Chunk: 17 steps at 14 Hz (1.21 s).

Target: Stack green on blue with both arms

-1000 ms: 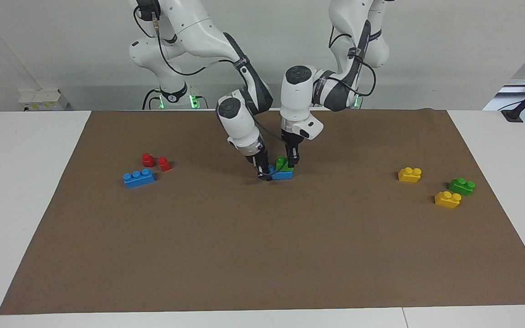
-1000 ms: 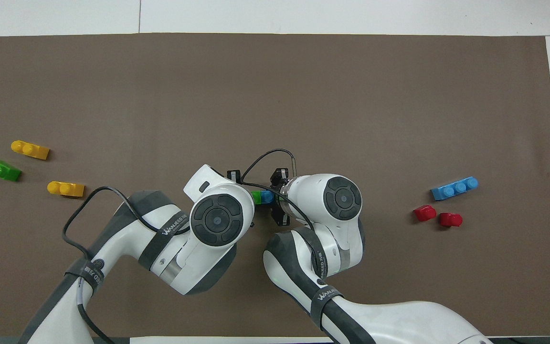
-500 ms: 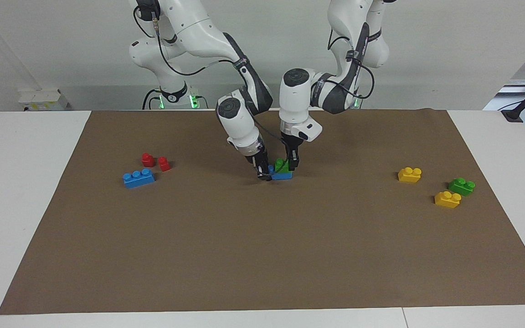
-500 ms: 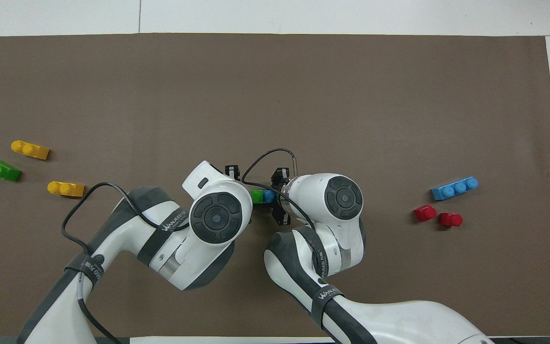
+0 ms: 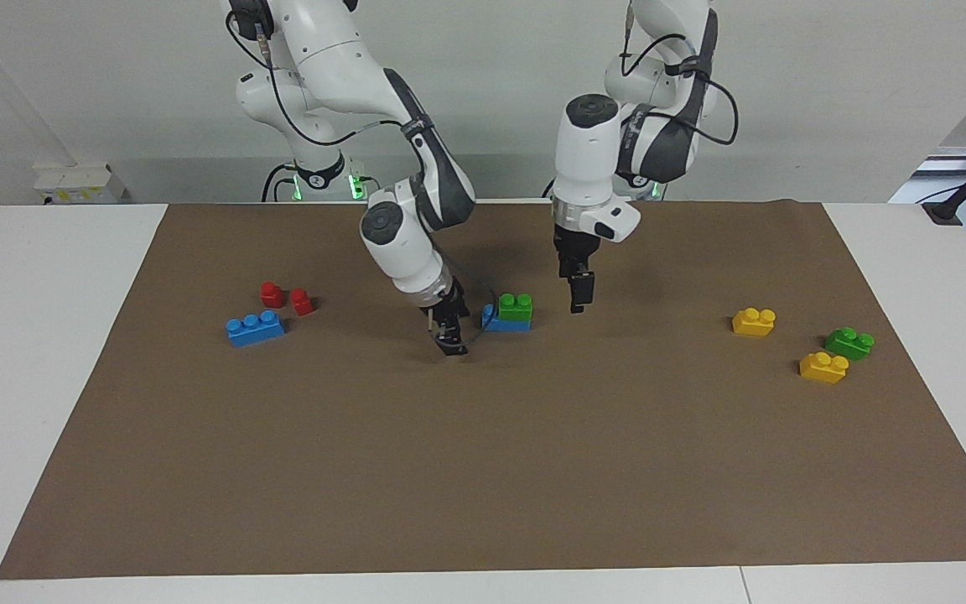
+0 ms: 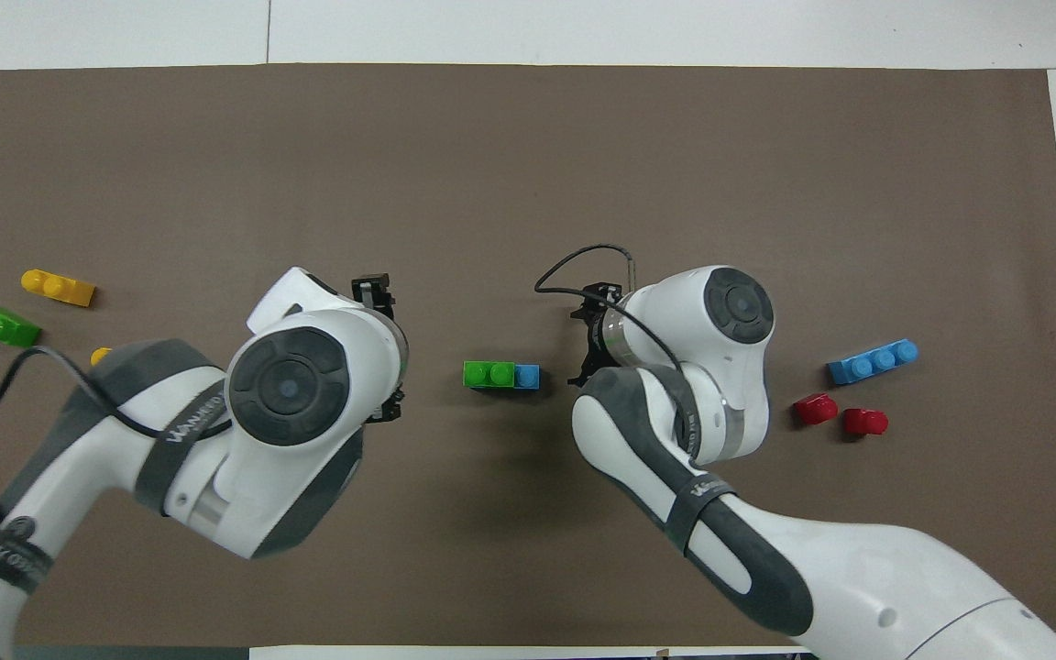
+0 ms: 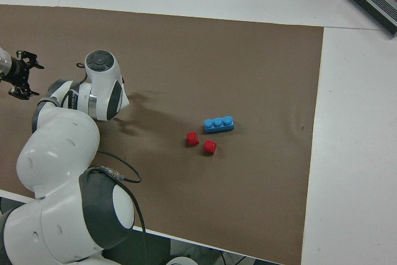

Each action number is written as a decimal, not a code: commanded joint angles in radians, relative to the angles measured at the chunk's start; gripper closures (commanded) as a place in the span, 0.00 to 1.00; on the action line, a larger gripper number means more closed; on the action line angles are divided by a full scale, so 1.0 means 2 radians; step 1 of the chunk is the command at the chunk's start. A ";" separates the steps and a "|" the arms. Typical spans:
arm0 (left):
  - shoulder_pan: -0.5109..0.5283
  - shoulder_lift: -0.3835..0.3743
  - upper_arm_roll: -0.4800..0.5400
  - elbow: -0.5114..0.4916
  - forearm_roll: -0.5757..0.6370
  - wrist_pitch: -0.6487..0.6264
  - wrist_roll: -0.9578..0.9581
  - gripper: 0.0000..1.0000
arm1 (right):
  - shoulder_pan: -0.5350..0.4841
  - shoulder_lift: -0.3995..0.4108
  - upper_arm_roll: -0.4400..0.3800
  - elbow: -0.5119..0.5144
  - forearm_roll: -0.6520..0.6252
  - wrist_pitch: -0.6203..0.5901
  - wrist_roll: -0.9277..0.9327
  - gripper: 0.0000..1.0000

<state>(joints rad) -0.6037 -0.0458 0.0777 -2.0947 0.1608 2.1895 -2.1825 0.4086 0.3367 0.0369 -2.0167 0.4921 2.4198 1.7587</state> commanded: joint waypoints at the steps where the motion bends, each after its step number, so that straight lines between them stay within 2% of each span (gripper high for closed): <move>1: 0.056 -0.031 -0.002 0.016 0.004 -0.048 0.085 0.00 | -0.048 -0.019 0.002 0.025 0.021 -0.063 -0.037 0.02; 5: 0.118 -0.052 0.002 0.046 -0.020 -0.116 0.246 0.00 | -0.115 -0.064 -0.002 0.027 0.009 -0.126 -0.205 0.00; 7: 0.147 -0.052 0.002 0.069 -0.029 -0.148 0.319 0.00 | -0.158 -0.086 -0.001 0.036 -0.031 -0.164 -0.293 0.00; 12: 0.220 -0.052 0.003 0.088 -0.043 -0.179 0.584 0.00 | -0.234 -0.105 -0.001 0.102 -0.117 -0.280 -0.555 0.00; 17: 0.271 -0.051 0.003 0.092 -0.050 -0.193 0.865 0.00 | -0.254 -0.148 -0.001 0.132 -0.196 -0.335 -0.725 0.00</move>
<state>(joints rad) -0.0983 -0.1516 0.0933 -1.9311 0.0752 1.8391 -0.6354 -0.0899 0.0831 0.0215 -1.7638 0.1538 1.7866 0.4147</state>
